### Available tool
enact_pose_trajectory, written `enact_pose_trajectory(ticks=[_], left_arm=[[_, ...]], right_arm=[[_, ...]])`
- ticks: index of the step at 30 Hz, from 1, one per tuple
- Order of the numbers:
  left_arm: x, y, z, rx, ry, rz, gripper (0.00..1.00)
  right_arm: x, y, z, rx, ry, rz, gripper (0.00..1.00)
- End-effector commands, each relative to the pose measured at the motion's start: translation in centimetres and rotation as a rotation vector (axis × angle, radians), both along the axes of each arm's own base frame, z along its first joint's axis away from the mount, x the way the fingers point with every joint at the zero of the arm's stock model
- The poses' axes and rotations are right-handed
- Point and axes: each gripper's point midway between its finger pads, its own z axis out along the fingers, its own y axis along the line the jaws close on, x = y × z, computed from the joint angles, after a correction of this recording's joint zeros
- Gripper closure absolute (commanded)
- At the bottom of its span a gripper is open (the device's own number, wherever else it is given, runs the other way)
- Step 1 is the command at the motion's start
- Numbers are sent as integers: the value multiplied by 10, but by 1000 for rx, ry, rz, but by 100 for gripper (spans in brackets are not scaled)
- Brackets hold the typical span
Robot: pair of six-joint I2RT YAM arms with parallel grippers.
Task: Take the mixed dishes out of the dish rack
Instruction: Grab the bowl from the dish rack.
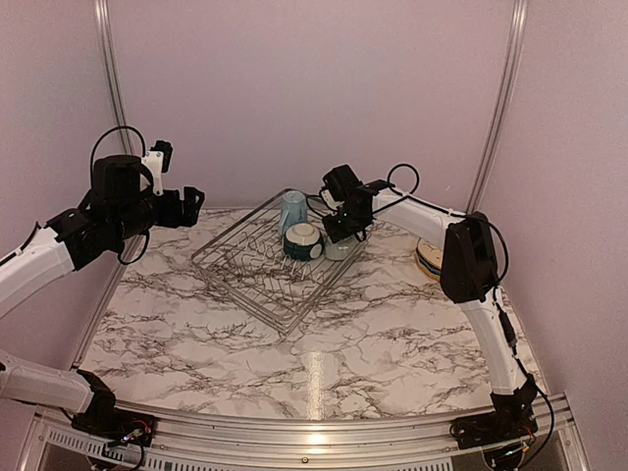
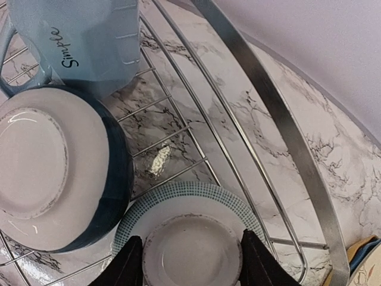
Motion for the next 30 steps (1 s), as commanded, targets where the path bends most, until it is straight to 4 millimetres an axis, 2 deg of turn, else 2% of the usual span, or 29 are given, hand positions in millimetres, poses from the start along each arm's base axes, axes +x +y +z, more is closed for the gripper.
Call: enact_pose_trajectory(ticks=[1, 6, 11, 20, 30], left_arm=[[5, 1, -6, 16, 14, 15, 1], [3, 3, -3, 15, 4, 18, 1], [1, 6, 2, 14, -10, 25, 1], [2, 6, 1, 17, -7, 25, 1], [3, 5, -1, 20, -3, 25, 1]], right_arm=[[7, -1, -2, -8, -18, -1, 56], [11, 6, 15, 29, -43, 11, 62], [12, 6, 28, 51, -66, 5, 72], [11, 7, 58, 105, -122, 1, 84], [3, 9, 84, 228, -182, 4, 90]])
